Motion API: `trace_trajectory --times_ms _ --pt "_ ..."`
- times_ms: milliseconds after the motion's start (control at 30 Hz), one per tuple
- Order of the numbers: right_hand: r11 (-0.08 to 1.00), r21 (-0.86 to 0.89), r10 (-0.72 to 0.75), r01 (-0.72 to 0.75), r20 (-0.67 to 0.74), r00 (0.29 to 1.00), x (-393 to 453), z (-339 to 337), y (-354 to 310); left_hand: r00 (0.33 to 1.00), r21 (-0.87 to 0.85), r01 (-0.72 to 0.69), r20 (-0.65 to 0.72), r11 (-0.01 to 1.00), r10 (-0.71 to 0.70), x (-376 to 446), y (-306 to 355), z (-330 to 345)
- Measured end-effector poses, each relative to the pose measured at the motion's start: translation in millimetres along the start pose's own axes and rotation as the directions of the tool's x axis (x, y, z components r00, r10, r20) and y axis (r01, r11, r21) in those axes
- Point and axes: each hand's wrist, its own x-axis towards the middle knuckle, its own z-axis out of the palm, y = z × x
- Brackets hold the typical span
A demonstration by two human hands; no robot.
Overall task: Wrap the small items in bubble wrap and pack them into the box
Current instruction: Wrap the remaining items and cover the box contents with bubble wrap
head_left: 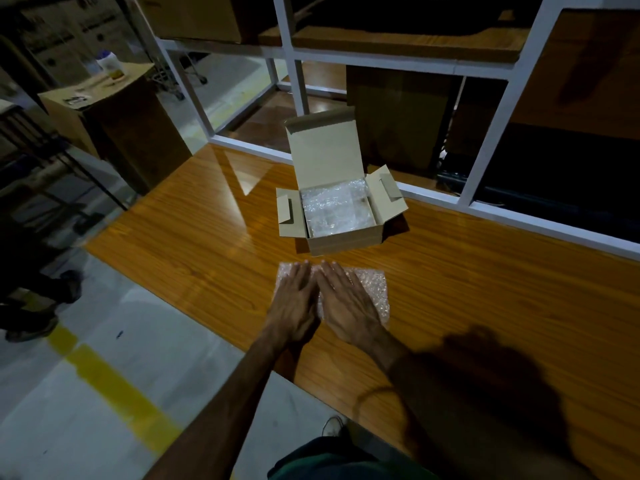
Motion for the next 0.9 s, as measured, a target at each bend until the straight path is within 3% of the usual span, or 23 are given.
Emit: trace_trajectory --times_ms 67,467,767,900 --pt "0.997 -0.024 0.07 -0.07 0.035 0.997 6 9 7 0.998 0.016 0.057 0.037 0.998 -0.058 -1 0 3" --pt "0.935 0.019 0.355 -0.355 -0.092 0.93 -16 27 40 0.987 0.135 0.151 0.032 0.979 -0.157 -5 -15 1" --pt "0.936 -0.008 0.353 -0.353 -0.016 0.936 -29 15 61 0.968 0.109 0.251 -0.011 0.962 -0.251 -13 -24 -3" --pt "0.952 0.036 0.304 -0.304 -0.009 0.953 -27 1 71 0.87 0.084 0.481 -0.17 0.872 -0.464 -21 -21 -8"
